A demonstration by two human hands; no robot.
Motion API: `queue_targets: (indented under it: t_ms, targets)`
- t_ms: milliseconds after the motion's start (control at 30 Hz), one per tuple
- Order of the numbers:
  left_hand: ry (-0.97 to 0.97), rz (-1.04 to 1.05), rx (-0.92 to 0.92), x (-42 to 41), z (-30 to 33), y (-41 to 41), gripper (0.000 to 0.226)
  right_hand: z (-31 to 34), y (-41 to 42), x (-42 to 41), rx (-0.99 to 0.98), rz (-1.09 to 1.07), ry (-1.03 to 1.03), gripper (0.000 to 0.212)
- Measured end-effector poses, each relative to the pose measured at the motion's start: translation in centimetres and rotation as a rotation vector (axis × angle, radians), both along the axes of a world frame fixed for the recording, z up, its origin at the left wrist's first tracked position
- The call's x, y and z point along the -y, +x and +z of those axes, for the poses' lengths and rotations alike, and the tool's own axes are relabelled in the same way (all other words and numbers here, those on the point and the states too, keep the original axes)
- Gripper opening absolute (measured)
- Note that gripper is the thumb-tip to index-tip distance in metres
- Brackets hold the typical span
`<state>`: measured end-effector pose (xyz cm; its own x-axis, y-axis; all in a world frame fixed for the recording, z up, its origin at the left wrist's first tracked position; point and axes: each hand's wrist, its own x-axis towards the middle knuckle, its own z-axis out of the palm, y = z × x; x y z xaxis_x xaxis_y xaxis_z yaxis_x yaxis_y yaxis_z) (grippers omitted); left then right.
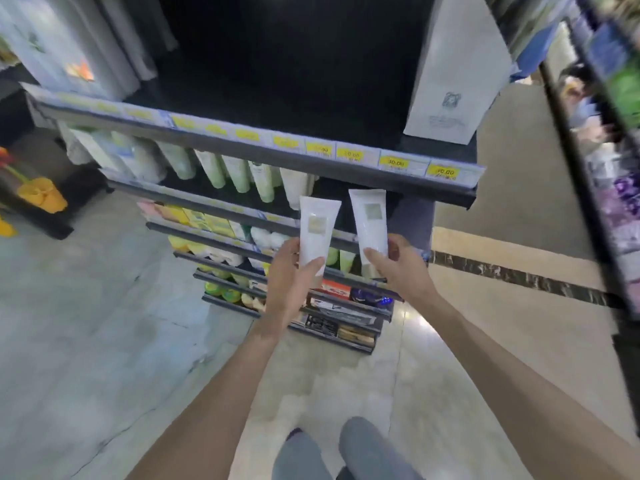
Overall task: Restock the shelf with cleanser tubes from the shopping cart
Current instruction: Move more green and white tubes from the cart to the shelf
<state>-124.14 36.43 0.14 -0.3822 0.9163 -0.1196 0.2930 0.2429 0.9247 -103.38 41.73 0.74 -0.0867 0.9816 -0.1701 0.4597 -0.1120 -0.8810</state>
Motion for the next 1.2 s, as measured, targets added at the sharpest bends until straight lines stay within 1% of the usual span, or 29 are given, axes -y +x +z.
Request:
queue_targets:
  t_ms: [100, 200, 300, 400, 467, 600, 700, 867, 1000, 1200]
  targets:
    - [0.025, -0.038, 0.070, -2.8, -1.5, -1.3, 0.047, -0.8, -1.5, -3.3, 0.032, -0.063, -0.006, 0.031]
    - [0.074, -0.039, 0.134, -5.0, -4.2, -2.4, 0.058, -2.1, -2.7, -6.8, 0.105, -0.051, 0.032, 0.029]
    - [0.115, -0.041, 0.134, -6.5, -6.6, -3.3, 0.057, -2.9, -3.8, -9.6, 0.120, -0.031, 0.086, 0.029]
    - [0.165, -0.057, 0.086, -7.5, -8.2, -4.0, 0.055, -3.8, -5.3, -12.4, 0.105, -0.033, 0.110, 0.035]
    - [0.213, -0.061, 0.113, -7.8, -8.9, -4.3, 0.055, -4.4, -6.2, -14.1, 0.101, -0.032, 0.132, 0.038]
    - [0.285, -0.057, 0.131, -7.9, -9.3, -4.7, 0.058, -5.5, -7.6, -16.7, 0.075, -0.042, 0.162, 0.055]
    - [0.327, -0.047, 0.145, -8.4, -9.0, -4.9, 0.057, -6.2, -8.3, -18.4, 0.093, -0.050, 0.192, 0.057]
    - [0.321, -0.030, 0.223, -9.2, -10.0, -5.0, 0.054, -7.0, -9.7, -21.0, 0.134, -0.061, 0.273, 0.064]
    - [0.344, -0.041, 0.203, -9.0, -10.4, -5.1, 0.056, -7.8, -9.9, -21.6, 0.111, -0.070, 0.303, 0.063]
    - [0.357, -0.077, 0.223, -8.7, -10.4, -5.2, 0.058, -8.1, -10.3, -23.0, 0.119, -0.084, 0.355, 0.071]
